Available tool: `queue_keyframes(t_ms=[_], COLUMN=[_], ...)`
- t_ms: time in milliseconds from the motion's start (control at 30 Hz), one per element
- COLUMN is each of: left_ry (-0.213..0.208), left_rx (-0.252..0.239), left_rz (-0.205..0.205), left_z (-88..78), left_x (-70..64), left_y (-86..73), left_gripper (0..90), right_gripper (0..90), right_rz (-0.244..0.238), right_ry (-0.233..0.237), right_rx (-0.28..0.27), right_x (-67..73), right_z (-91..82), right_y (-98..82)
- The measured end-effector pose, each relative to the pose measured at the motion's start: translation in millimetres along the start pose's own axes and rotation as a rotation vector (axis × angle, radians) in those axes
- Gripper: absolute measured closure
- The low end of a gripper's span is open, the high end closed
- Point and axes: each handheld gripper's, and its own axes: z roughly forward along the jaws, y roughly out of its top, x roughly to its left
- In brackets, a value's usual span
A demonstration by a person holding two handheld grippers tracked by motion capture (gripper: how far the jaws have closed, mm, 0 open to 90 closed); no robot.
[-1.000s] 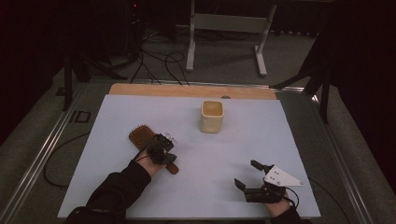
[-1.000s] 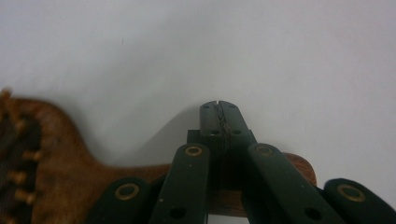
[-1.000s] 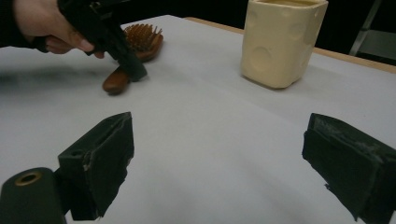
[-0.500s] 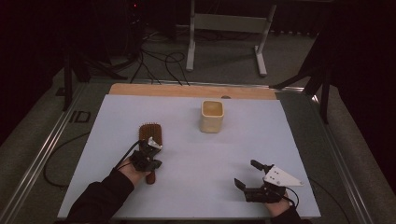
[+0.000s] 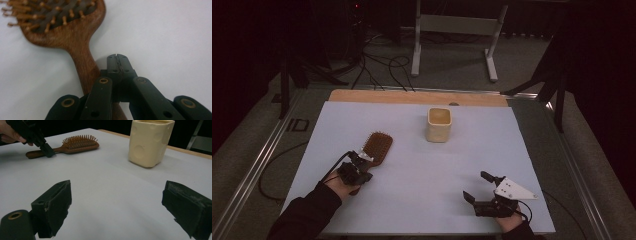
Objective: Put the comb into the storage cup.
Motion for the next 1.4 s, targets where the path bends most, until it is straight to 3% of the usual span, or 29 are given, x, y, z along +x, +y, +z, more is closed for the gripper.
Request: queue_keyframes(t_ms=[400, 567, 1067, 1167, 1400], left_ry=[0.046, 0.029, 0.038, 0.034, 0.073], left_rx=[0.022, 0.023, -0.008, -0.003, 0.000], left_rz=[0.006, 0.004, -0.029, -0.030, -0.044], left_z=[-5.6, -8.9, -42.1, -44.7, -46.7], left_x=[10.3, 12.9, 25.4, 27.4, 28.9], left_y=[-8.2, -10.6, -14.0, -13.4, -8.2], left_gripper=[90.0, 90.0, 90.0, 85.2, 69.9], right_gripper=[9.0, 9.0, 9.0, 9.0, 9.0], right_rz=[0.001, -0.002, -0.004, -0.002, -0.002], right_ry=[0.000, 0.002, 0.002, 0.003, 0.003], right_rx=[0.004, 0.003, 0.009, 0.007, 0.007], right_x=[0.1, 0.4, 1.1, 0.9, 0.8], right_z=[0.3, 0.5, 1.7, 1.8, 2.0], right_y=[-0.2, -0.1, -0.4, -0.4, -0.5])
